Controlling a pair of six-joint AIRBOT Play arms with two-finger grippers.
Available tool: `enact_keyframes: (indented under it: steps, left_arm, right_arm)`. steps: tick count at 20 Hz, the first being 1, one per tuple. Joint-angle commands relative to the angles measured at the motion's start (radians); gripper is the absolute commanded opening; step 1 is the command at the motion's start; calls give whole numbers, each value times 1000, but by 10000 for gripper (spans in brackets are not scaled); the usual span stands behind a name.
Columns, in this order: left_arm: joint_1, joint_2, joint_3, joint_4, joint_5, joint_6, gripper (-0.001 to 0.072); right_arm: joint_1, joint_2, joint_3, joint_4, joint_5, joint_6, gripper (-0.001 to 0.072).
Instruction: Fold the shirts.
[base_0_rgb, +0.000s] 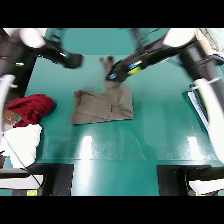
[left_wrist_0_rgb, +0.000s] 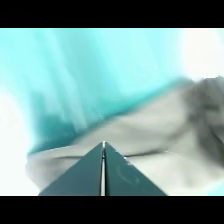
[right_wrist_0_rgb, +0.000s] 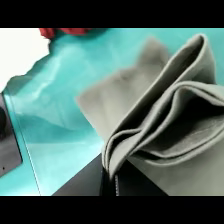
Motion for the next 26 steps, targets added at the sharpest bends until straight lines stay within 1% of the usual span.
enact_keyframes:
  steps: [1,2,3,4,6,8,11,13,14,15,17,18,21,22,23,24,26]
  left_arm:
    - [156,155,0,66,-26,2,25]
    - [181,181,0,66,-35,2,25]
    - [200,200,0,66,-49,2,25]
    - [211,217,0,66,-67,3,26]
    - [216,227,0,67,-104,3,26]
    - [216,225,-1,57,-129,3,26]
    - [216,225,-1,48,-128,3,26]
    - [216,225,-1,31,-127,3,26]
    - [216,225,-1,22,-127,3,26]
    - [216,225,-1,11,-127,3,26]
    - [216,225,-1,0,-126,3,26]
    - [216,225,-1,0,-127,3,26]
    - [216,225,-7,0,-117,3,26]
    - [216,225,-14,-6,-114,3,26]
    - [216,225,-26,-11,-111,3,26]
    - [214,225,-39,-15,-105,3,26]
    - [215,225,-69,-27,-90,3,26]
  right_arm:
    - [174,-138,1,31,-293,-141,22]
    - [214,-181,1,33,-408,-158,114]
    - [241,-212,1,36,-487,-157,289]
    - [260,-226,1,41,-522,-157,388]
    - [257,-208,1,19,-461,-158,386]
    - [217,-156,1,-72,-336,-152,386]
    - [97,-85,-2,-219,-74,-59,385]
    - [-23,-42,-67,-221,51,-5,385]
    - [-78,-16,-127,-221,77,24,385]
    - [-139,14,-207,-220,79,50,385]
    - [-243,67,-365,-217,29,68,385]
    - [-293,91,-446,-176,-18,76,385]
    - [-417,116,-620,55,-108,77,389]
    - [-440,116,-666,114,-131,71,454]
    - [-452,116,-708,150,-164,60,696]
    - [-454,116,-745,168,-190,59,719]
    - [-444,116,-814,185,-243,60,712]
